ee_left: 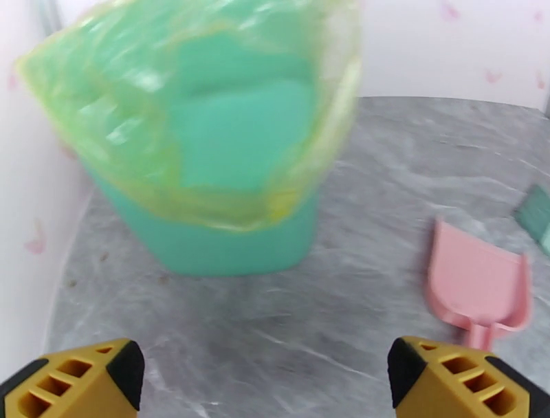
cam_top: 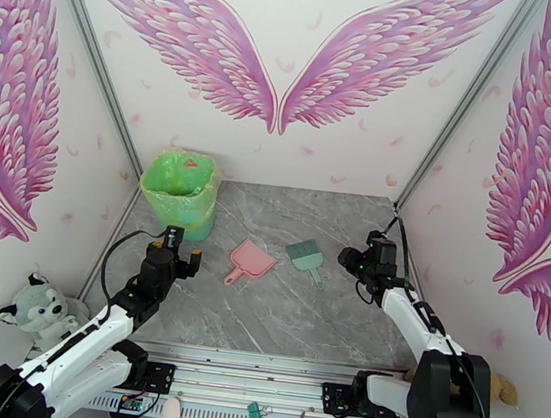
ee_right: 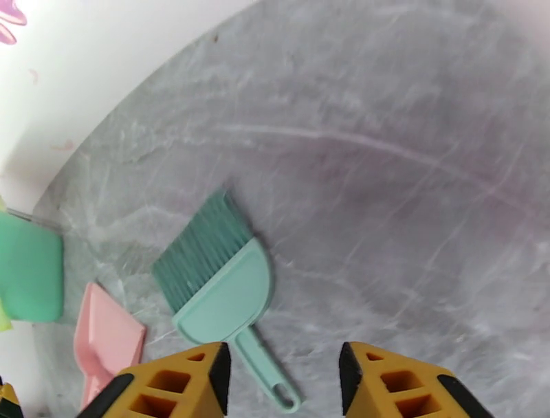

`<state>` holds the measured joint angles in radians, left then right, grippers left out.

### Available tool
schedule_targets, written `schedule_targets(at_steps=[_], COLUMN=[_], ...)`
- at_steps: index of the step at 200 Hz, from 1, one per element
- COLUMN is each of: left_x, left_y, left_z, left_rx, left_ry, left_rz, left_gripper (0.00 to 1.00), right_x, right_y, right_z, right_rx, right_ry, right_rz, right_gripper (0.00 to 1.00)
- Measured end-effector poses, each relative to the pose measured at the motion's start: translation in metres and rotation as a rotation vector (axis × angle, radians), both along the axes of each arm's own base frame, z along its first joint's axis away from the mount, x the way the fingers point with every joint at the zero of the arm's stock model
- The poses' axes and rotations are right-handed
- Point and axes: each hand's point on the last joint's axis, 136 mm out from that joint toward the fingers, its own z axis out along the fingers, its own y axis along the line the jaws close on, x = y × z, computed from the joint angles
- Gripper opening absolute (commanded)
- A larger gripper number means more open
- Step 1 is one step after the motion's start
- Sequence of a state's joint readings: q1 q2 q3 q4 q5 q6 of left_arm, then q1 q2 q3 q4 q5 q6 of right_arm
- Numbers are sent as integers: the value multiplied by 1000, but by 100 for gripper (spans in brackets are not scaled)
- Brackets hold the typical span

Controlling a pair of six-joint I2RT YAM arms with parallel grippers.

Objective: Sweep away the paper scraps from the table

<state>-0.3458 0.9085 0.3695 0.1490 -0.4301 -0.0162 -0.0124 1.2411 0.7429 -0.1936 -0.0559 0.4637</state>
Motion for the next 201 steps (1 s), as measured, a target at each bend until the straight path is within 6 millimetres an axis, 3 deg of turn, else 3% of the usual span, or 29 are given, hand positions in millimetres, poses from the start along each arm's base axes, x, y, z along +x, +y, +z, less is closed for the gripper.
schedule_targets(at_steps=[9,16,46,78,95,121,142,160,179,201], left_x=[3,5,20,43,57,59,62,65,67,68], left_y=[11,21,55,56,55,60,70,78,72,67], left_z=[-6,-13,-42,-53,-49,-42,-35,-40,-44,-45], left_rx=[16,26,54,71,74,60,23,10,-2,-10], left_ry=[-24,-36,-17,-10,-51,-100,-146,-149,-136,-135], left_rz=[42,76,202,199,202,216,230,243,203,176], left_gripper=[99,99,99,99,99,99,99,99,99,99], right_x=[-3,-6,-25,-31,-19,-4,-5,-2,0,5], right_y=[-9,-16,-37,-42,-36,-31,-28,-26,-23,-19], right_z=[3,2,-15,-44,-36,-32,-45,-33,-22,-23], right_rx=[-41,-74,-206,-355,-387,-410,-424,-434,-438,-447], right_ry=[-18,-34,-138,-193,-258,-364,-361,-415,-464,-466], right_rz=[-32,-59,-123,-79,-52,-46,-28,-27,-24,3], right_gripper=[78,100,99,99,99,99,99,99,99,99])
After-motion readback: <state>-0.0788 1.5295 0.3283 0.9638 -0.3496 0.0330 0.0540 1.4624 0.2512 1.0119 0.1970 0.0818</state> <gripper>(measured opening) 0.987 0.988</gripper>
